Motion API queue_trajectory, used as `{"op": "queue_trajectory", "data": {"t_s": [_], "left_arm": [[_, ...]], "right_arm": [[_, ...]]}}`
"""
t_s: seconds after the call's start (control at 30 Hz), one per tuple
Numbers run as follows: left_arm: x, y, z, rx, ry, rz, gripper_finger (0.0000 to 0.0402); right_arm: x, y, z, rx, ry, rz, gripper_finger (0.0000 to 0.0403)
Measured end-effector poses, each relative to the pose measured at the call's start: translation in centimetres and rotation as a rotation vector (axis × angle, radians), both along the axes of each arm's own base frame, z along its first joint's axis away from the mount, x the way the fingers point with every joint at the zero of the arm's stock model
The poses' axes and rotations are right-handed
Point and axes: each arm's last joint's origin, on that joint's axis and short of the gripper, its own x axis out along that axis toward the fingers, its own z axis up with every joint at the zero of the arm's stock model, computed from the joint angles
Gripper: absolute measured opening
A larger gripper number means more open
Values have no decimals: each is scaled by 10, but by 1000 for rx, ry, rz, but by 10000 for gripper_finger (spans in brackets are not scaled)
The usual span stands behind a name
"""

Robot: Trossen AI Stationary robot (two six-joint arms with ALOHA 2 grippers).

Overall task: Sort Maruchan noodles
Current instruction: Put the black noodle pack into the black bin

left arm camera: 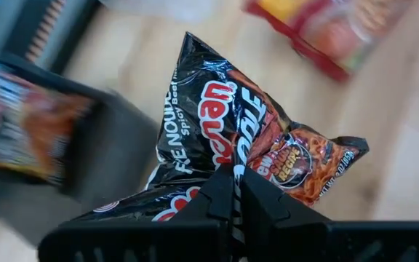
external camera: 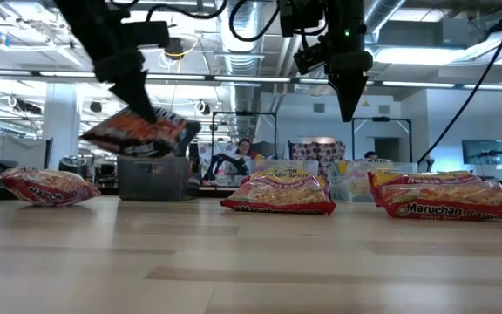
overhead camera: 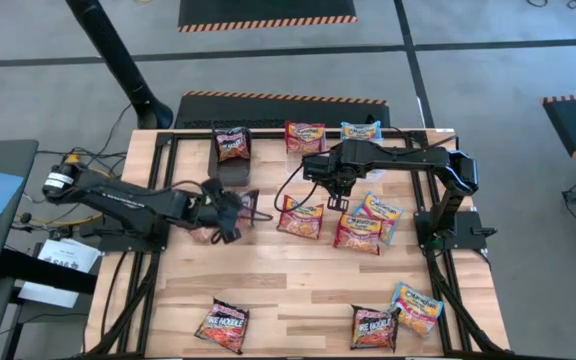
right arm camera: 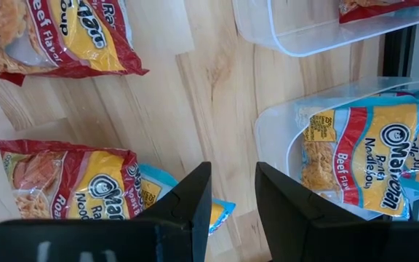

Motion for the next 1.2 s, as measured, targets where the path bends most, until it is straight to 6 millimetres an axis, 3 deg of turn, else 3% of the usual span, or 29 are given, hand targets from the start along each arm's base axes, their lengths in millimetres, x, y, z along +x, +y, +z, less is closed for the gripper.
{"op": "queue_trajectory", "data": {"t_s": [0.27, 0.47, 0.7, 0.93, 1.2], "left_arm": [[3, 37, 29, 197, 74, 69, 0], [-14, 81, 43, 232, 93, 181, 0], [-28, 126, 56, 217, -14, 228, 0], [-30, 158, 54, 271, 20, 220, 0], [-25, 187, 32, 209, 69, 203, 0]], "right_arm": [[2, 0, 0, -3, -16, 0, 132], [2, 0, 0, -4, -21, 0, 132], [3, 0, 0, -5, -29, 1, 132], [4, -1, 0, -8, -43, 4, 132], [5, -1, 0, -8, -44, 11, 132]]}}
